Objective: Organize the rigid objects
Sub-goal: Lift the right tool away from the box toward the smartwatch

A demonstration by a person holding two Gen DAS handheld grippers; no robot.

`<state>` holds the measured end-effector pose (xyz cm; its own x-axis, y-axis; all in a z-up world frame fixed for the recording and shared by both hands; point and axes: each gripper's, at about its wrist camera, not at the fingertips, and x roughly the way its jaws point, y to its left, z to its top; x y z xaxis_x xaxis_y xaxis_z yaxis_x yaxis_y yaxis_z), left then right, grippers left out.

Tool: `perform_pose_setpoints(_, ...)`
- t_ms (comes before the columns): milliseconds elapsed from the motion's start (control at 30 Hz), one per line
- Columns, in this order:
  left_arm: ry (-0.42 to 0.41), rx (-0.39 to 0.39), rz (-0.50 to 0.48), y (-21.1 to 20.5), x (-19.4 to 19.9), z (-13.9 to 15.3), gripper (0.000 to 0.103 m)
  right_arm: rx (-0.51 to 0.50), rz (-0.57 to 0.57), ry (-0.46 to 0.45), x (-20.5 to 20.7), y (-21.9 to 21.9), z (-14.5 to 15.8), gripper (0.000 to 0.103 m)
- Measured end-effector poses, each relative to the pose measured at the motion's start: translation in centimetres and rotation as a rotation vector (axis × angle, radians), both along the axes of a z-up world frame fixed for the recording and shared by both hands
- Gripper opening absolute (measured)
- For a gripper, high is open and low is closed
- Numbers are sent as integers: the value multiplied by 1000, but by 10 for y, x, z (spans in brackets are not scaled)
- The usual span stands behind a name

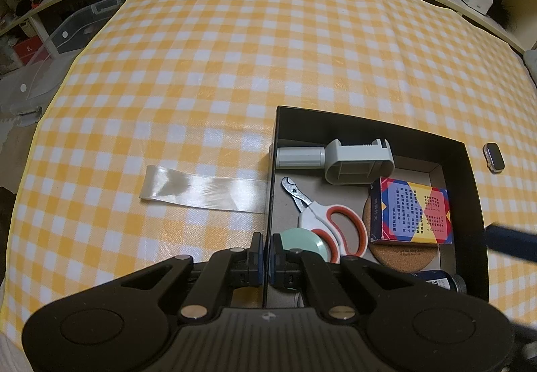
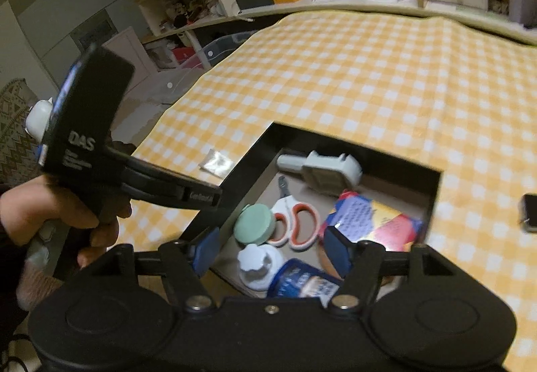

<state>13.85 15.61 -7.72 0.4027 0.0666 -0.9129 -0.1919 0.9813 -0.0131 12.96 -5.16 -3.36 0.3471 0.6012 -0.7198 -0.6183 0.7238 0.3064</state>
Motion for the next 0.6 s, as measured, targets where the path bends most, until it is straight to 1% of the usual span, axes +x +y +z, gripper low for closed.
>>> perform_pose_setpoints(167,0,-1,0,0,0,0,3,14,-37,-60,0,-18,24,71)
perform_pose_setpoints(333,0,0,0,-1,0,0,3,45,-109,-128,4,-38,45,74)
perform_pose_setpoints(500,0,0,-1,0,-1,1,3,70,-231,-186,16,-67,57,81)
perform_pose_setpoints(600,0,0,-1,-1,0,1,3,49,-328,-213,27,-86,56,85)
